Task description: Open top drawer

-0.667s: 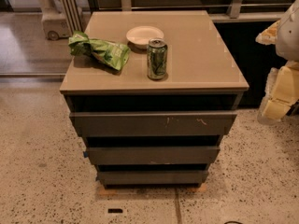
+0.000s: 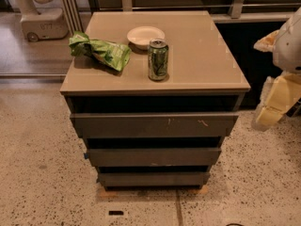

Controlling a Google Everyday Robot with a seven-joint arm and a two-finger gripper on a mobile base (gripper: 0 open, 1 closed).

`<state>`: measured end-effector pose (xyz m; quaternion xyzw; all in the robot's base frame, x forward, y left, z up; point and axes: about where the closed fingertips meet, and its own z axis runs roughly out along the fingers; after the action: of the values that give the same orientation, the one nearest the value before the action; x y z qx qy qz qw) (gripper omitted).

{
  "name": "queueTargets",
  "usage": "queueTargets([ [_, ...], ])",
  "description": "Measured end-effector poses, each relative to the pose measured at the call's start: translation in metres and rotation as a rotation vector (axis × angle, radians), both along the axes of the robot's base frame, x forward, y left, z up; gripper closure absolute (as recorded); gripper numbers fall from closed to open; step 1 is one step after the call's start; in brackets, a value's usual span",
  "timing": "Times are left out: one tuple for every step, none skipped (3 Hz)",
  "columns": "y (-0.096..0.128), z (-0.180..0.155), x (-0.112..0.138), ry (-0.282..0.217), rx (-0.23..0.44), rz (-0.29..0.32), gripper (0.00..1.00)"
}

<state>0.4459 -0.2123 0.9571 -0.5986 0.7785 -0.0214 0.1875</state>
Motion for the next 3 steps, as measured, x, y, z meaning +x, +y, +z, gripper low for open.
queueTargets([
  [0.010, -0.032, 0.013, -0.018, 0.063, 0.012, 0.00],
  [0.025, -0.071, 0.028, -0.011, 0.101, 0.039, 0.00],
  [0.038, -0.114, 0.043, 0.018, 0.113, 0.067, 0.00],
])
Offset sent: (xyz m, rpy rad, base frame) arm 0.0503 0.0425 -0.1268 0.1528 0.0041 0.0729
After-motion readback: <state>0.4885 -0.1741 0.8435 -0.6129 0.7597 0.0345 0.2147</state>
